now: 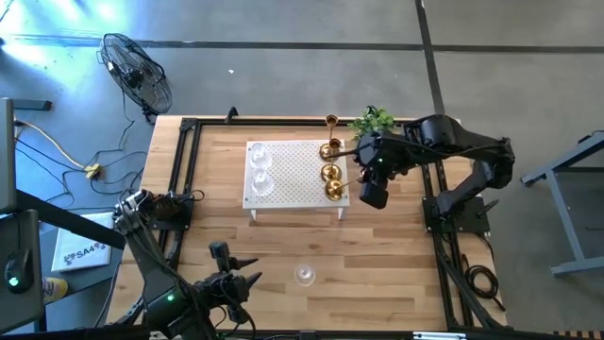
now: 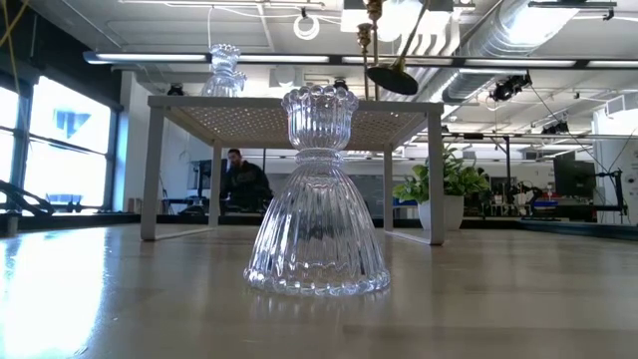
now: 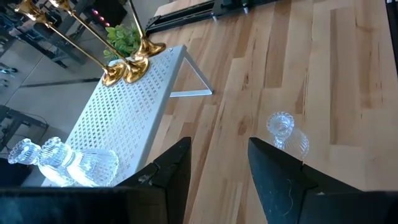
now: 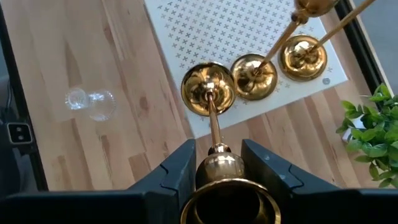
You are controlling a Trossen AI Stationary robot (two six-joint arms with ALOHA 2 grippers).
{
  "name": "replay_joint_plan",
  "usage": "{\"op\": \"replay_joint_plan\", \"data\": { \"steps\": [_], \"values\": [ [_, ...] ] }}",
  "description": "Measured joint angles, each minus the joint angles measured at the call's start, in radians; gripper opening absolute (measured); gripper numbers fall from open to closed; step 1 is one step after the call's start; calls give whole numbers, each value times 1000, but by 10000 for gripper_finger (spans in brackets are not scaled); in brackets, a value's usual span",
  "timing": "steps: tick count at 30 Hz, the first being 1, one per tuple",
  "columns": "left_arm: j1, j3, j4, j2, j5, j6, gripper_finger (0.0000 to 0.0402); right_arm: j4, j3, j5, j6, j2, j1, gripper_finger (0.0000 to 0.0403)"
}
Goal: Pick & Place candle stick holders
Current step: Put the gold candle holder on the shelf aligned with the other gold candle holders
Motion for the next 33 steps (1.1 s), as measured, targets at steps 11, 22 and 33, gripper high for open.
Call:
{"op": "replay_joint_plan", "data": {
  "steps": [11, 22, 33],
  "values": [
    [0, 0, 0, 0, -2, -3, 154, 2, 0, 11, -7, 0, 5, 110],
    [0, 0, 0, 0, 18, -4, 154, 2, -38, 18, -11, 0, 5, 110],
    [0, 1, 0, -1, -2, -3, 154, 2, -94, 5, -34, -6, 0, 110]
  ]
}}
